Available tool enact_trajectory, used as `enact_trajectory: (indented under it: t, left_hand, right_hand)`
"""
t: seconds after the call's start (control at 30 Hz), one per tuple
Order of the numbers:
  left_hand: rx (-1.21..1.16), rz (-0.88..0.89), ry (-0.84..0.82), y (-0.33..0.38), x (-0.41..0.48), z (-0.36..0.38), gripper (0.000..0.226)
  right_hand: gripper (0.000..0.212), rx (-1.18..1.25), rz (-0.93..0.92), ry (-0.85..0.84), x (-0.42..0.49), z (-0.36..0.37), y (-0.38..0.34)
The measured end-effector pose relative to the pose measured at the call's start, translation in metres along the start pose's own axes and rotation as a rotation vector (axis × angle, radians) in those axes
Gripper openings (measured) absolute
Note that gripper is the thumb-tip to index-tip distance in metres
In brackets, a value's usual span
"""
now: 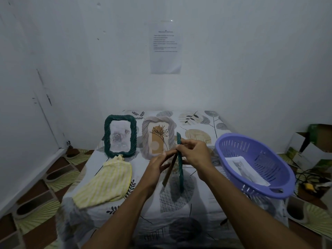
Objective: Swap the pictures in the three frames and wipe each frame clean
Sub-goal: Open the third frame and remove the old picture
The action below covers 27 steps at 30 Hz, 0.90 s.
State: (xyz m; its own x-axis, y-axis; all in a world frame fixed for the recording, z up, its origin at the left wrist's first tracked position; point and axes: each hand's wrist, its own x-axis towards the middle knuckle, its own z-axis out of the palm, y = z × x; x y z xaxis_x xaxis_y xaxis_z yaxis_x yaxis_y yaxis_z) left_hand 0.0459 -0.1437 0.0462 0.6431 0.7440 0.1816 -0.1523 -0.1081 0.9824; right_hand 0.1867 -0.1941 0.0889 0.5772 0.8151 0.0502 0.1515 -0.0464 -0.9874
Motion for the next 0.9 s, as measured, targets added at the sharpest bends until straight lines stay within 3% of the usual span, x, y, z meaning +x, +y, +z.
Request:
enact_trajectory:
  t: [0.1, 0.2, 0.3, 0.47, 0.63, 0.8, 0.9]
  left_hand:
    - [0.015, 0.003, 0.110, -0.002, 0.004, -0.005, 0.041]
    - [0.116, -0.091, 0.208, -0.004, 0.009, -0.011, 0.035]
    - [0.006, -0.175, 0.131, -0.012, 0.009, -0.017, 0.064]
    - [0.200, -0.110, 0.152, -0.030, 0.006, -0.023, 0.083]
    - [0.224, -0.161, 0.211, -0.046, 0.013, -0.031, 0.030]
    - [0.464, -0.093, 0.197, -0.057, 0.029, -0.045, 0.039]
    - [0.495, -0.062, 0.152, -0.065, 0.040, -0.052, 0.031]
  right_hand:
    - [0.012, 0.077, 0.008, -0.002, -0.003, -0.007, -0.004]
    - [0.018, 0.241, 0.059, 0.005, -0.006, -0.015, -0.002]
    - [0.016, 0.299, 0.125, 0.008, -0.005, -0.019, 0.009]
    - [0.027, 0.225, 0.173, 0.020, -0.005, -0.017, 0.042]
    - [0.035, 0.022, 0.141, 0.027, 0.005, -0.017, 0.070]
    - [0.030, -0.176, 0.072, -0.058, 0.017, -0.020, 0.084]
    - [0.024, -0.189, 0.060, -0.048, 0.026, -0.020, 0.088]
